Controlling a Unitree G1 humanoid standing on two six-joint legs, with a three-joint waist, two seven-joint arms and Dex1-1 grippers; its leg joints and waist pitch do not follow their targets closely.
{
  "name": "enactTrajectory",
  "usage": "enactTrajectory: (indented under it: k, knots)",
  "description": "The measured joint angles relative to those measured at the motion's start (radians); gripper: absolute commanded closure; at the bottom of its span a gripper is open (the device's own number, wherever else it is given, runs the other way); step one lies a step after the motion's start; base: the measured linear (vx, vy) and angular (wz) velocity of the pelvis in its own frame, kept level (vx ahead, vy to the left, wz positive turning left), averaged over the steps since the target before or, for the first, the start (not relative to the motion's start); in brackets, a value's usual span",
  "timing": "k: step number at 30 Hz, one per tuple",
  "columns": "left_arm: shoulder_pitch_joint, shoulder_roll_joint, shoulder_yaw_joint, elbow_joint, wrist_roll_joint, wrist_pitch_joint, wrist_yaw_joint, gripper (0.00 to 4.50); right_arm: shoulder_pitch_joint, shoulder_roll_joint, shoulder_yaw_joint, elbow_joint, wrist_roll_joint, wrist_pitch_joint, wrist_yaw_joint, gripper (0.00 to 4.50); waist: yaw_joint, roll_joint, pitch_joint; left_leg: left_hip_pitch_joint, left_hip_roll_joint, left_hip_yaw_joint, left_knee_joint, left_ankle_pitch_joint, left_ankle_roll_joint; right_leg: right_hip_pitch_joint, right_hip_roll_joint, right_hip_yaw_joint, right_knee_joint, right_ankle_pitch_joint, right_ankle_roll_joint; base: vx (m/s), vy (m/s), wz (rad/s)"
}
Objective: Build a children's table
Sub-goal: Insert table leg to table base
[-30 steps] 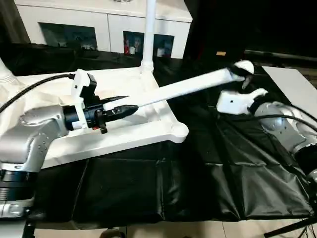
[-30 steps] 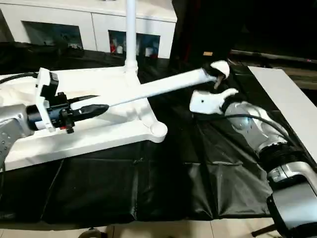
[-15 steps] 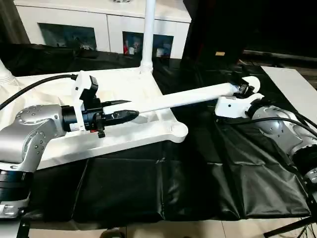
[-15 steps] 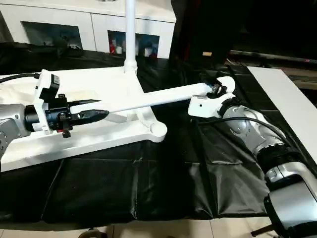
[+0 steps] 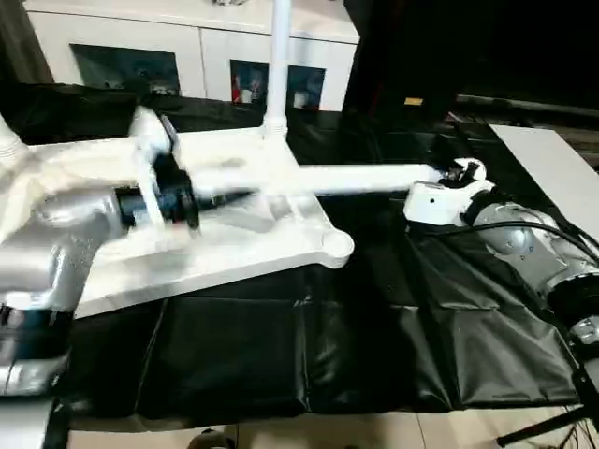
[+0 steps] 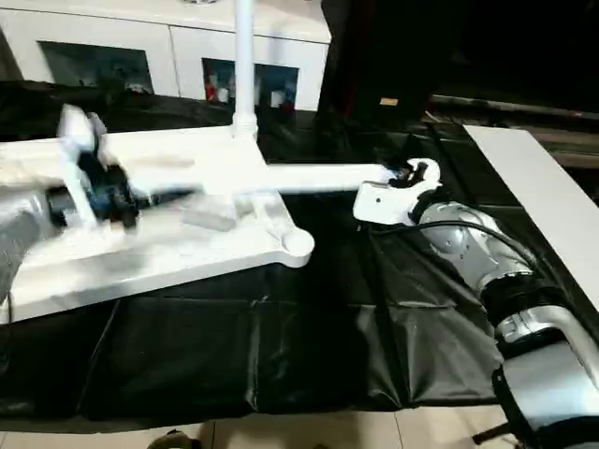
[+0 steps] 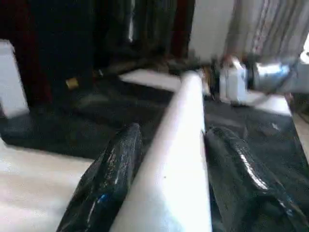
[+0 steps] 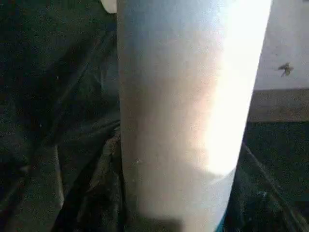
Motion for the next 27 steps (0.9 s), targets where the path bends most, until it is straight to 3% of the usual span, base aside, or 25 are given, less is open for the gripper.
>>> enactTrajectory:
  k: [3, 5, 10, 13, 14, 16, 18, 19, 22, 25, 27]
  knots:
    - [-0.026, -0.007, 0.094, 0.053, -0.015, -0.026, 0.068, 1.56, 0.009, 0.002, -0.008, 0.020, 0.014, 0.001, 0.042, 2.62, -0.001, -0.001, 0.000, 0.000, 0.001, -0.001, 0.000, 0.000, 0.000, 0.000, 0.004, 0.001, 0.000, 0.001, -0.001, 0.000, 0.000, 0.00]
    - [-0.076, -0.039, 0.167, 0.116, -0.024, -0.070, 0.162, 1.39, 0.026, 0.025, -0.051, 0.051, 0.075, 0.029, 0.092, 2.62, 0.001, -0.001, 0.000, 0.000, 0.001, -0.001, 0.001, 0.000, 0.000, 0.000, 0.005, 0.002, 0.000, 0.001, -0.002, 0.000, 0.000, 0.00]
    - [-0.211, -0.090, 0.332, 0.253, -0.058, -0.195, 0.431, 1.37, 0.039, 0.106, -0.188, 0.085, 0.286, 0.119, 0.220, 2.63, 0.001, -0.001, 0.000, 0.001, 0.002, -0.002, 0.002, 0.000, 0.000, -0.001, 0.006, 0.003, 0.000, 0.003, -0.004, 0.000, 0.000, 0.00]
    - [-0.205, -0.094, 0.352, 0.268, -0.060, -0.204, 0.462, 1.37, 0.039, 0.162, -0.302, 0.071, 0.451, 0.209, 0.299, 2.63, -0.001, -0.002, 0.000, 0.002, 0.003, -0.002, 0.001, 0.000, 0.000, 0.000, 0.007, 0.003, 0.000, 0.003, -0.004, 0.000, 0.000, 0.00]
    - [-0.189, -0.102, 0.343, 0.263, -0.048, -0.190, 0.460, 1.37, 0.040, 0.214, -0.385, 0.042, 0.579, 0.293, 0.356, 2.63, 0.000, -0.002, 0.000, 0.002, 0.004, -0.002, 0.001, 0.000, 0.000, 0.000, 0.007, 0.004, 0.000, 0.003, -0.004, 0.000, 0.000, 0.00]
    - [-0.150, -0.121, 0.280, 0.253, -0.011, -0.156, 0.443, 1.37, 0.039, 0.277, -0.456, -0.025, 0.740, 0.402, 0.433, 2.63, 0.002, -0.001, 0.000, 0.002, 0.004, -0.002, 0.001, 0.000, 0.000, -0.001, 0.007, 0.003, 0.000, 0.004, -0.004, 0.000, 0.000, 0.00]
    - [-0.109, -0.123, 0.205, 0.234, 0.030, -0.123, 0.411, 1.37, 0.040, 0.303, -0.473, -0.094, 0.840, 0.503, 0.503, 2.63, 0.007, -0.002, 0.000, 0.001, 0.004, -0.002, 0.001, 0.000, 0.000, -0.001, 0.007, 0.003, -0.001, 0.004, -0.005, 0.000, 0.000, 0.00]
    - [-0.062, -0.119, 0.130, 0.179, 0.049, -0.090, 0.370, 1.37, 0.052, 0.316, -0.491, -0.183, 0.952, 0.637, 0.586, 2.63, 0.010, -0.002, 0.000, 0.001, 0.004, -0.002, 0.001, 0.000, 0.001, -0.001, 0.007, 0.002, -0.002, 0.004, -0.005, 0.000, 0.000, 0.00]
    - [-0.020, -0.164, 0.016, 0.092, 0.025, -0.025, 0.325, 1.37, 0.065, 0.321, -0.493, -0.301, 1.106, 0.859, 0.731, 2.64, 0.025, -0.002, 0.000, 0.000, 0.004, -0.002, 0.002, -0.001, 0.001, 0.000, 0.006, 0.002, -0.002, 0.004, -0.006, 0.000, 0.000, 0.00]
    - [-0.025, -0.203, -0.016, 0.011, -0.023, 0.017, 0.317, 1.37, 0.082, 0.326, -0.507, -0.368, 1.241, 1.059, 0.807, 2.64, 0.031, -0.003, 0.000, 0.001, 0.004, -0.002, 0.001, -0.001, 0.001, 0.000, 0.006, 0.002, -0.002, 0.004, -0.007, 0.000, 0.000, 0.00]
    - [-0.033, -0.217, -0.019, -0.016, -0.038, 0.031, 0.317, 1.37, 0.097, 0.334, -0.520, -0.401, 1.304, 1.145, 0.822, 2.64, 0.031, -0.002, 0.000, 0.003, 0.004, -0.002, 0.001, 0.000, 0.001, 0.000, 0.006, 0.002, -0.001, 0.005, -0.007, 0.000, 0.000, 0.00]
